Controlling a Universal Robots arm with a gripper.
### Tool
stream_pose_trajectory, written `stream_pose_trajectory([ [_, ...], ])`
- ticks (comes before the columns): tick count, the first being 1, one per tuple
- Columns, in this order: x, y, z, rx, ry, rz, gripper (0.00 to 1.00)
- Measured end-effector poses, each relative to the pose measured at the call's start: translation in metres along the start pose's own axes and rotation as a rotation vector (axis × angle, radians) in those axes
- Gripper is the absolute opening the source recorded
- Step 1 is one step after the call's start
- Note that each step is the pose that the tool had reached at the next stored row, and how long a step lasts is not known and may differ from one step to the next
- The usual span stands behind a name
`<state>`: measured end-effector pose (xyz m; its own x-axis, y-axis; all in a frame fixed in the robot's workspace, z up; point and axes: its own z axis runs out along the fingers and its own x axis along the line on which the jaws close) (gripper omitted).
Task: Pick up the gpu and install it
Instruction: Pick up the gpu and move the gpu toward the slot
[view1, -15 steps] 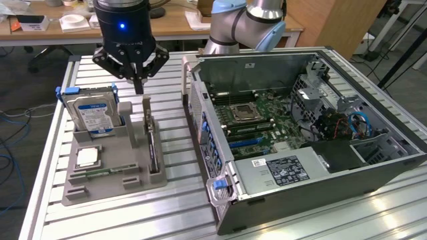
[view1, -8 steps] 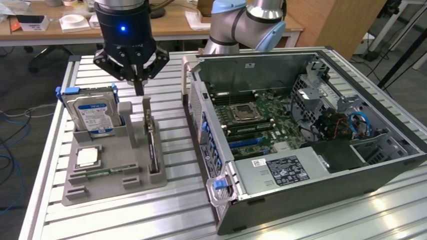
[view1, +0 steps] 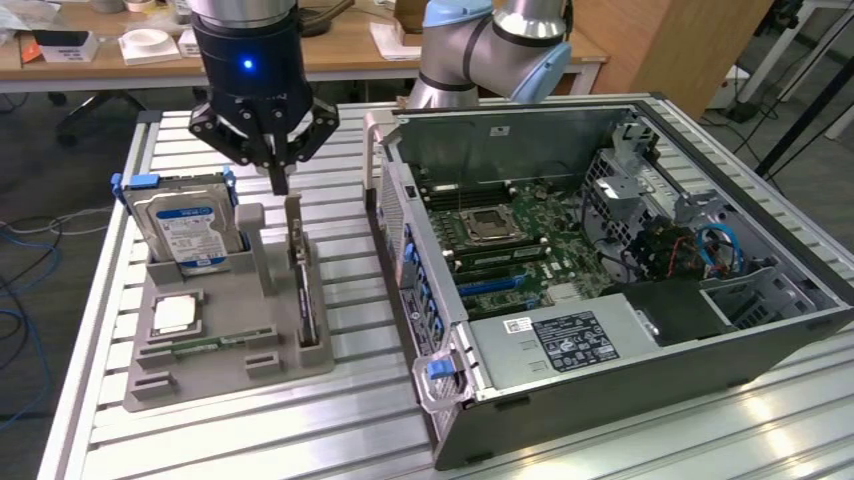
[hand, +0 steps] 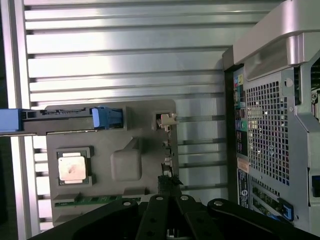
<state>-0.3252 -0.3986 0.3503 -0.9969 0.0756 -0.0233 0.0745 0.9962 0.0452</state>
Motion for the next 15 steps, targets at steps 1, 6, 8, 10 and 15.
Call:
stream_pose_trajectory([
  [1, 0.0, 0.0, 0.0006, 0.0, 0.0, 0.0, 0.11],
  [6, -0.0003, -0.0001, 0.0036, 0.0001, 0.0, 0.0, 0.11],
  [8, -0.0006, -0.0002, 0.0048, 0.0001, 0.0, 0.0, 0.11],
  [10, -0.0011, -0.0002, 0.0061, 0.0002, 0.0001, 0.0, 0.11],
  [15, -0.0026, -0.0001, 0.0075, 0.0, 0.0, 0.0, 0.11],
])
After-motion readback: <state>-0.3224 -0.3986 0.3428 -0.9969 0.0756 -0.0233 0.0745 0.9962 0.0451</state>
